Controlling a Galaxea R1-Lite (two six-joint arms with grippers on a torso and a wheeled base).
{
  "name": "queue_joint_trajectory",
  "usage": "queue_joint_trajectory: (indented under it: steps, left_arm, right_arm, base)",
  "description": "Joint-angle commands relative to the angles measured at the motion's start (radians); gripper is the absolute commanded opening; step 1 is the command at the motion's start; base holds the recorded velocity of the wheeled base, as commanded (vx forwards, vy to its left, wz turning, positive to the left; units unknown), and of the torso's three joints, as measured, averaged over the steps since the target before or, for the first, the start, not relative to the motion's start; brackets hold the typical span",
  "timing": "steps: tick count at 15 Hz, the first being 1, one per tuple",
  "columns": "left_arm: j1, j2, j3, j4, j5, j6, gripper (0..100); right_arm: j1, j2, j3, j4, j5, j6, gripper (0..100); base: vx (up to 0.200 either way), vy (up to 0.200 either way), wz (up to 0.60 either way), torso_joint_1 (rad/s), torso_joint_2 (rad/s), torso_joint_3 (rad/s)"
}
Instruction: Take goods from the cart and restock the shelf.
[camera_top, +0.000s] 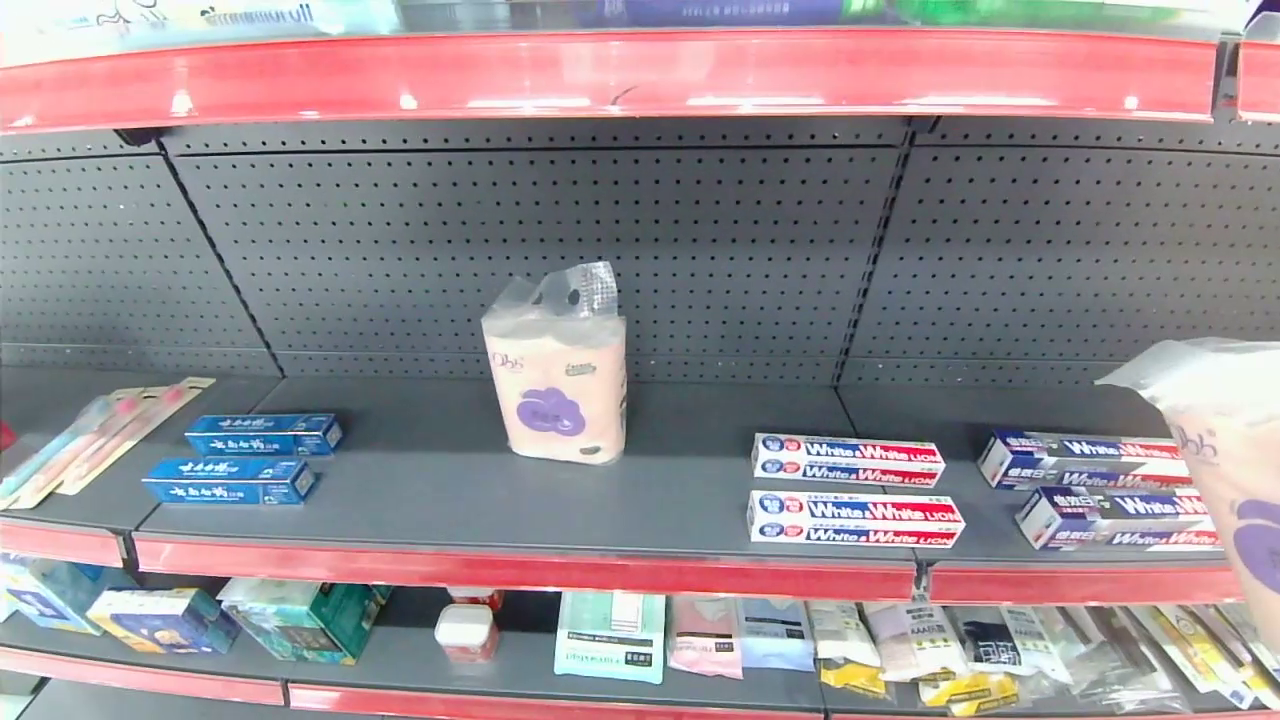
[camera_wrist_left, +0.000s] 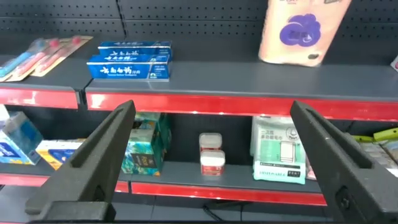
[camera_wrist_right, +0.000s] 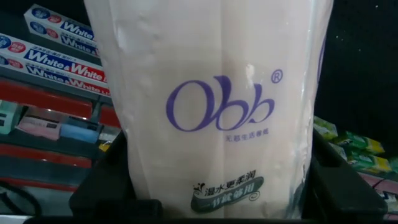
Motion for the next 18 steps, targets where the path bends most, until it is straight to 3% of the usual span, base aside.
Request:
queue_joint_trajectory:
  steps: [1,4,6,7,8,9,10,11,12,13,14,15,16,18]
  left_arm:
    - [0.000,0.001,0.000,0.000,0.000,0.001,100]
    - [-0.001,0.018,0.000,-0.002,-0.002,0.007,100]
    - [-0.004,0.024,0.000,-0.002,-0.046,0.019,100]
    - [-0.006,0.028,-0.002,-0.002,-0.077,0.048,100]
    - [-0.006,0.028,-0.021,-0.003,-0.094,0.056,100]
    - [-0.006,0.193,-0.224,0.014,-0.114,0.002,100]
    - [-0.004,0.392,-0.402,0.004,-0.108,-0.140,100]
    - [0.000,0.502,-0.486,-0.011,-0.094,-0.200,100]
    - [0.011,0.556,-0.480,-0.017,-0.060,-0.180,100]
    - [0.019,0.571,-0.445,-0.011,-0.013,-0.131,100]
    - [0.020,0.604,-0.420,-0.002,0.036,-0.113,100]
    - [0.023,0.627,-0.414,0.003,0.059,-0.114,100]
    - [0.043,0.674,-0.400,0.010,0.125,-0.108,100]
    - [0.045,0.802,-0.405,-0.037,0.121,-0.084,100]
  right_arm:
    - [0.000,-0.031,0.003,-0.001,0.001,0.012,0]
    - [0.001,-0.088,0.003,0.005,0.001,0.085,0]
    - [0.001,-0.122,0.006,0.010,0.002,0.097,0]
    - [0.001,-0.136,0.014,0.010,-0.001,0.097,0]
    - [0.000,-0.145,0.015,0.010,-0.004,0.097,0]
    - [-0.003,-0.150,0.015,0.010,-0.007,0.097,0]
    - [-0.003,-0.150,0.015,0.010,-0.007,0.097,0]
    - [-0.002,-0.150,0.018,0.010,-0.001,0.094,0]
    - [0.003,-0.143,0.020,0.010,0.002,0.092,0]
    - [0.006,-0.140,0.018,0.010,0.002,0.094,0]
    - [0.006,-0.137,0.017,0.007,0.004,0.097,0]
    - [0.008,-0.134,0.017,0.005,0.004,0.097,0]
    - [0.006,-0.125,0.014,-0.001,0.024,0.098,0]
    - [0.005,-0.107,0.018,0.010,0.034,0.135,0]
  base:
    - [0.000,0.000,0.00,0.000,0.00,0.000]
    - [0.000,0.000,0.00,0.000,0.00,0.000]
    - [0.000,0.000,0.00,0.000,0.00,0.000]
    - [0.000,0.000,0.00,0.000,0.00,0.000]
    - [0.000,0.000,0.00,0.000,0.00,0.000]
    - [0.000,0.000,0.00,0.000,0.00,0.000]
    - [0.000,0.000,0.00,0.000,0.00,0.000]
    - [0.000,0.000,0.00,0.000,0.00,0.000]
    - [0.000,0.000,0.00,0.000,0.00,0.000]
    - [0.000,0.000,0.00,0.000,0.00,0.000]
    - [0.000,0.000,0.00,0.000,0.00,0.000]
    - [0.000,0.000,0.00,0.000,0.00,0.000]
    - [0.000,0.000,0.00,0.000,0.00,0.000]
    - [0.000,0.000,0.00,0.000,0.00,0.000]
